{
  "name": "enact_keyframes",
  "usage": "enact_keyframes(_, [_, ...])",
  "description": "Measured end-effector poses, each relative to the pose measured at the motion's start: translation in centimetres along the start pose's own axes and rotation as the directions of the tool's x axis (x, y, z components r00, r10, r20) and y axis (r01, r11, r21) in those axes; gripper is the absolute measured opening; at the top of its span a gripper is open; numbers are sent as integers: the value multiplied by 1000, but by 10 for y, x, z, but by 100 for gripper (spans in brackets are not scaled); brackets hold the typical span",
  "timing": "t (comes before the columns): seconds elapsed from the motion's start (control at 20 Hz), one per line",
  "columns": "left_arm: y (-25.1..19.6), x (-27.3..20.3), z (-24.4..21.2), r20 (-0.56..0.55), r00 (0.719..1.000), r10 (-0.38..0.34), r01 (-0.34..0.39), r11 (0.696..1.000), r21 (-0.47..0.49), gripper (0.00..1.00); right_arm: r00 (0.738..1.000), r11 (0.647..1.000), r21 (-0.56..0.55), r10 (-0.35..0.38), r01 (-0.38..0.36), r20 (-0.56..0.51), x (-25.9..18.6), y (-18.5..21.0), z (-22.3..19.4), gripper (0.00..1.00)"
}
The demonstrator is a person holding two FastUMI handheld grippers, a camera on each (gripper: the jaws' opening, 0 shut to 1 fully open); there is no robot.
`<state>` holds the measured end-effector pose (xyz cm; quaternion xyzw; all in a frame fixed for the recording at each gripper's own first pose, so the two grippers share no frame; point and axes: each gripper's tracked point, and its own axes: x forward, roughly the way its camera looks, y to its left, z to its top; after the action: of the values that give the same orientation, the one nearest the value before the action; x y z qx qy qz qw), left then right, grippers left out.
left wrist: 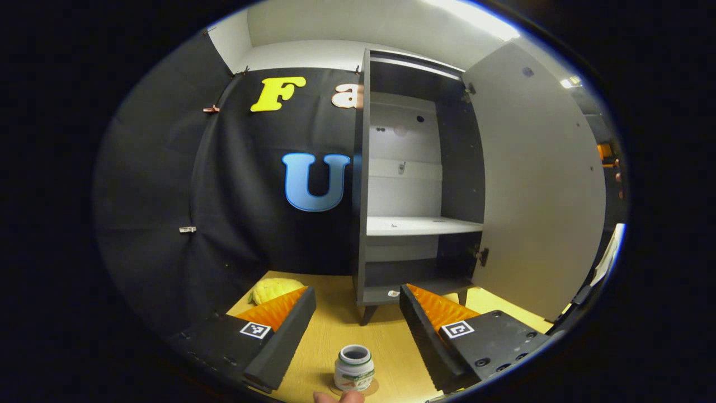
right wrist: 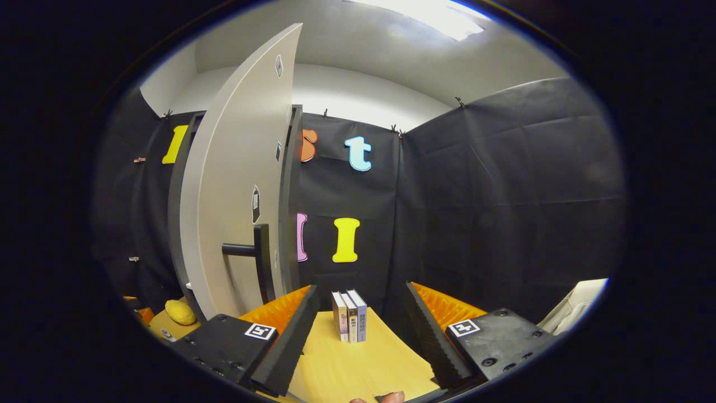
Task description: Open the cabinet door with the right hand, grasp the bottle in the cabinet with the left hand and place it on the coaster, then close the cabinet door with the right hand.
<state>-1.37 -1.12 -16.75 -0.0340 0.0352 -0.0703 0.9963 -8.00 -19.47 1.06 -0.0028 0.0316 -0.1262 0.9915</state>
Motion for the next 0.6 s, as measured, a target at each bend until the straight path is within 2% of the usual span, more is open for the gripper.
enact_keyframes(0.3, [16, 9, 43, 6, 997, 73, -74, 996, 58, 95, 1000, 999, 40, -11, 11, 5, -1, 2, -2, 96])
enact_keyframes(0.6, [35, 7, 43, -17, 994, 111, -110, 992, 67, 95, 1000, 991, 134, -15, 17, -20, -7, 11, -10, 98])
